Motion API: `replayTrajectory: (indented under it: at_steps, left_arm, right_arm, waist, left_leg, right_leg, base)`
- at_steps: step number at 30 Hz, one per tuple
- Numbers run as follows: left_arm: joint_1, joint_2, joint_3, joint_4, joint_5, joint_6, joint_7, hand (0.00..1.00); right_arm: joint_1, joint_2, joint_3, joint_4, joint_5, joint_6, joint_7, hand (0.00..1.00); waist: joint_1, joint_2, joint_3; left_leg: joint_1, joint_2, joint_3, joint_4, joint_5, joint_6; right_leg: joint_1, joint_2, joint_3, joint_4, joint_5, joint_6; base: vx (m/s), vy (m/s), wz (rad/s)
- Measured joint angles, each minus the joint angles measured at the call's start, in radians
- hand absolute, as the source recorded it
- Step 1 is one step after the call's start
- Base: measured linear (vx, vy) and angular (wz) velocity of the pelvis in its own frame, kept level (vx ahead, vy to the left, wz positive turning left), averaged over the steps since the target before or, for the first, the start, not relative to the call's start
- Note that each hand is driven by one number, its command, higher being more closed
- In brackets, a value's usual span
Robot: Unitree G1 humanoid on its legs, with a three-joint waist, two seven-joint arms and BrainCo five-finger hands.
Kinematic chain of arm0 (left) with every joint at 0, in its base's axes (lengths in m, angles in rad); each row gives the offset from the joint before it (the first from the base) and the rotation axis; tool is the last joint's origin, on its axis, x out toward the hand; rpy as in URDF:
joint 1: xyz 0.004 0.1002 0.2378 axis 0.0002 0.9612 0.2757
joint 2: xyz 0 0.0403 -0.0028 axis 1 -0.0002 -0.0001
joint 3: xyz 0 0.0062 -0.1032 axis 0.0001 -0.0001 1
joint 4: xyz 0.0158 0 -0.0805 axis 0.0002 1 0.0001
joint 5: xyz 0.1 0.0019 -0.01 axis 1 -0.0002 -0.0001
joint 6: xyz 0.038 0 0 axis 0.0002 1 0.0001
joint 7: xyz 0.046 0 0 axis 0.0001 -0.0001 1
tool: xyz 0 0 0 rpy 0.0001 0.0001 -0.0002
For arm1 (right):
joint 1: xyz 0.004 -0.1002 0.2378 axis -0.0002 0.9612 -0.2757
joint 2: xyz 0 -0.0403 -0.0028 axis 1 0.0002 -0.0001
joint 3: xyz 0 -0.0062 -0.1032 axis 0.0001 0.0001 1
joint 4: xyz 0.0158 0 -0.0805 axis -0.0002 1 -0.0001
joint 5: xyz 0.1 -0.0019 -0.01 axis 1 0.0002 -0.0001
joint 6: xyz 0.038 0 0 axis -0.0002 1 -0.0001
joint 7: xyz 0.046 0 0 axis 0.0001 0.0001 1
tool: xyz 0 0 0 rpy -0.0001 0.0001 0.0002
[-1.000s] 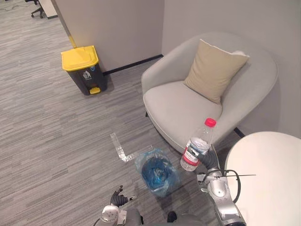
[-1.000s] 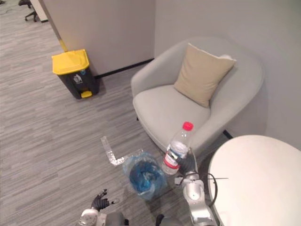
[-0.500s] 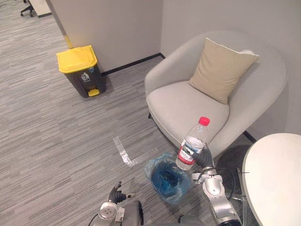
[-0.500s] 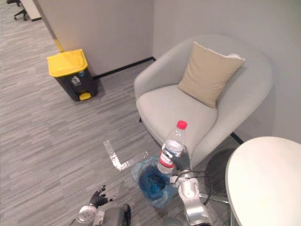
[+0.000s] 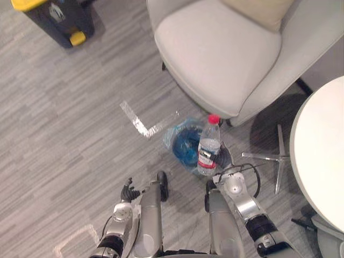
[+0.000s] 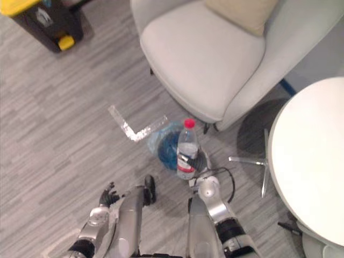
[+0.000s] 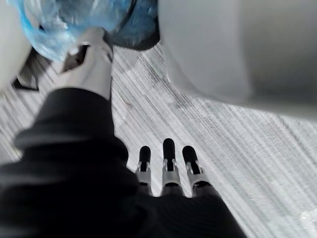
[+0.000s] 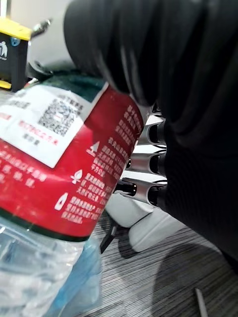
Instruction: Gather rubbish on tea table into small bin, then transfer packed bag to large trash can.
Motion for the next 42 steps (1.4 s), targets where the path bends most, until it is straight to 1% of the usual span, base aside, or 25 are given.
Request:
replayTrajectory:
  at_steps: [1,2,4,5,6,8,11,12,15,17,19,22,24,26,31,33,37,40,42]
  left_arm:
    - [-0.029,-0.009,0.022,-0.024,-0.010,0.000,0.004,0.00]
    - [-0.040,-0.011,0.028,-0.031,-0.016,0.000,0.007,0.00]
    - [-0.104,-0.028,0.073,-0.077,-0.028,-0.007,0.024,0.00]
    - [-0.118,-0.028,0.075,-0.085,-0.030,-0.009,0.025,0.00]
    - [-0.219,-0.031,0.114,-0.163,-0.045,-0.020,0.044,0.00]
    - [-0.237,-0.036,0.132,-0.170,-0.055,-0.019,0.046,0.00]
    - [-0.236,-0.040,0.146,-0.170,-0.056,-0.019,0.058,0.00]
    - [-0.237,-0.044,0.148,-0.171,-0.057,-0.021,0.060,0.00]
    - [-0.245,-0.045,0.149,-0.176,-0.057,-0.023,0.061,0.00]
    - [-0.242,-0.046,0.149,-0.165,-0.057,-0.021,0.064,0.00]
    - [-0.243,-0.045,0.148,-0.162,-0.057,-0.021,0.064,0.00]
    - [-0.243,-0.045,0.147,-0.162,-0.056,-0.022,0.064,0.00]
    - [-0.243,-0.045,0.147,-0.162,-0.055,-0.024,0.064,0.00]
    - [-0.243,-0.045,0.146,-0.159,-0.055,-0.026,0.064,0.00]
    - [-0.243,-0.045,0.144,-0.145,-0.054,-0.028,0.065,0.00]
    - [-0.243,-0.045,0.142,-0.141,-0.053,-0.029,0.066,0.00]
    - [-0.230,-0.043,0.105,-0.140,-0.052,-0.031,0.068,0.00]
    - [-0.217,-0.043,0.098,-0.140,-0.044,-0.039,0.068,0.00]
    - [-0.217,-0.043,0.097,-0.139,-0.043,-0.042,0.068,0.00]
  right_arm:
    - [-0.037,0.000,-0.010,-0.001,0.007,0.000,-0.014,1.00]
    - [-0.050,0.001,-0.013,-0.001,0.011,0.000,-0.020,1.00]
    - [-0.125,0.000,-0.020,-0.004,0.013,0.001,-0.044,1.00]
    - [-0.141,0.000,-0.023,-0.004,0.013,0.001,-0.048,1.00]
    - [-0.292,0.000,-0.032,-0.002,0.033,0.002,-0.082,1.00]
    - [-0.319,0.000,-0.038,0.002,0.032,0.008,-0.092,1.00]
    - [-0.331,0.005,-0.037,0.011,0.031,0.009,-0.099,1.00]
    - [-0.338,0.006,-0.037,0.028,0.030,0.009,-0.106,0.00]
    - [-0.360,0.006,-0.053,0.084,0.029,0.018,-0.110,0.00]
    - [-0.369,0.009,-0.056,0.138,0.020,0.038,-0.110,0.00]
    - [-0.366,0.027,-0.057,0.157,-0.010,0.040,-0.110,0.00]
    - [-0.365,0.042,-0.065,0.159,-0.018,0.040,-0.111,0.00]
    - [-0.362,0.044,-0.073,0.159,-0.050,0.040,-0.112,0.00]
    - [-0.359,0.045,-0.072,0.160,-0.056,0.040,-0.114,0.00]
    - [-0.347,0.043,-0.059,0.179,-0.170,0.043,-0.129,0.00]
    - [-0.347,0.040,-0.031,0.198,-0.227,0.044,-0.130,0.00]
    - [-0.325,0.039,0.008,0.201,-0.318,0.048,-0.129,0.00]
    - [-0.308,0.040,0.040,0.213,-0.386,0.054,-0.127,0.00]
    - [-0.309,0.040,0.054,0.255,-0.427,0.063,-0.125,0.00]
  waist:
    - [0.005,-0.008,0.010]
    - [0.006,-0.011,0.014]
    - [0.009,-0.021,0.029]
    - [0.010,-0.026,0.034]
    - [0.030,-0.041,0.094]
    - [0.048,-0.041,0.109]
    - [0.056,-0.041,0.109]
    - [0.056,-0.041,0.109]
    - [0.056,-0.041,0.109]
    - [0.059,-0.042,0.109]
    - [0.059,-0.042,0.109]
    - [0.058,-0.042,0.109]
    - [0.058,-0.042,0.109]
    - [0.058,-0.042,0.109]
    - [0.055,-0.047,0.106]
    - [0.054,-0.048,0.105]
    - [0.056,-0.054,0.102]
    - [0.054,-0.079,0.082]
    - [0.053,-0.088,0.077]
  left_leg:
    - [-0.053,0.001,-0.009,0.003,0.013,-0.001]
    - [-0.071,0.002,-0.012,0.004,0.018,0.000]
    - [-0.184,0.000,-0.038,0.029,0.040,0.006]
    - [-0.203,0.000,-0.039,0.031,0.045,0.008]
    - [-0.345,-0.004,-0.065,0.069,0.076,0.006]
    - [-0.361,-0.004,-0.067,0.072,0.080,0.003]
    - [-0.364,-0.008,-0.077,0.070,0.085,-0.004]
    - [-0.377,-0.011,-0.089,0.067,0.090,-0.004]
    - [-0.407,-0.021,-0.098,0.052,0.099,-0.010]
    - [-0.418,-0.023,-0.101,0.045,0.111,-0.007]
    - [-0.418,-0.024,-0.102,0.044,0.114,-0.007]
    - [-0.416,-0.024,-0.104,0.045,0.116,-0.009]
    - [-0.415,-0.023,-0.106,0.045,0.116,-0.009]
    - [-0.412,-0.022,-0.107,0.044,0.117,-0.010]
    - [-0.382,-0.023,-0.109,0.017,0.132,-0.013]
    - [-0.364,-0.021,-0.114,0.007,0.138,-0.016]
    - [-0.317,-0.018,-0.105,-0.027,0.146,-0.016]
    - [-0.299,-0.017,-0.093,-0.045,0.146,-0.016]
    - [-0.299,-0.017,-0.095,-0.048,0.146,-0.016]
  right_leg:
    - [-0.051,0.000,-0.011,0.011,0.004,-0.004]
    - [-0.066,0.000,-0.015,0.016,0.005,-0.005]
    - [-0.173,-0.004,-0.044,0.063,0.008,-0.001]
    - [-0.193,-0.004,-0.045,0.073,0.008,-0.001]
    - [-0.339,-0.005,-0.065,0.150,0.000,-0.009]
    - [-0.363,-0.006,-0.066,0.173,-0.005,-0.013]
    - [-0.368,-0.008,-0.075,0.181,-0.011,-0.016]
    - [-0.376,-0.008,-0.084,0.182,-0.012,-0.017]
    - [-0.411,-0.018,-0.099,0.195,-0.019,-0.025]
    - [-0.425,-0.021,-0.104,0.201,-0.020,-0.027]
    - [-0.425,-0.022,-0.106,0.204,-0.020,-0.029]
    - [-0.425,-0.021,-0.107,0.209,-0.022,-0.030]
    - [-0.425,-0.020,-0.108,0.212,-0.022,-0.030]
    - [-0.422,-0.019,-0.109,0.212,-0.022,-0.031]
    - [-0.396,-0.019,-0.114,0.195,-0.017,-0.038]
    - [-0.379,-0.018,-0.120,0.188,-0.015,-0.041]
    - [-0.337,-0.018,-0.119,0.161,-0.010,-0.046]
    - [-0.329,-0.017,-0.111,0.147,-0.006,-0.047]
    - [-0.324,-0.017,-0.115,0.138,-0.006,-0.047]
  base:
    - [-0.09,-0.010,0.15]
    - [-0.12,-0.018,0.23]
    - [-0.07,-0.017,0.30]
    - [-0.08,-0.029,0.44]
    - [-0.04,-0.026,0.31]
    - [0.00,-0.026,0.18]
    - [0.00,-0.016,0.10]
    - [-0.02,-0.008,0.18]
    - [-0.02,-0.004,0.21]
    - [0.00,-0.007,0.13]
    - [0.02,-0.003,0.04]
    - [0.01,-0.001,0.01]
    - [0.00,0.000,0.00]
    - [0.00,0.000,0.00]
    - [0.00,0.000,0.00]
    - [0.00,0.000,0.00]
    - [0.00,-0.007,-0.01]
    - [0.02,-0.016,-0.05]
    - [0.03,0.003,0.02]
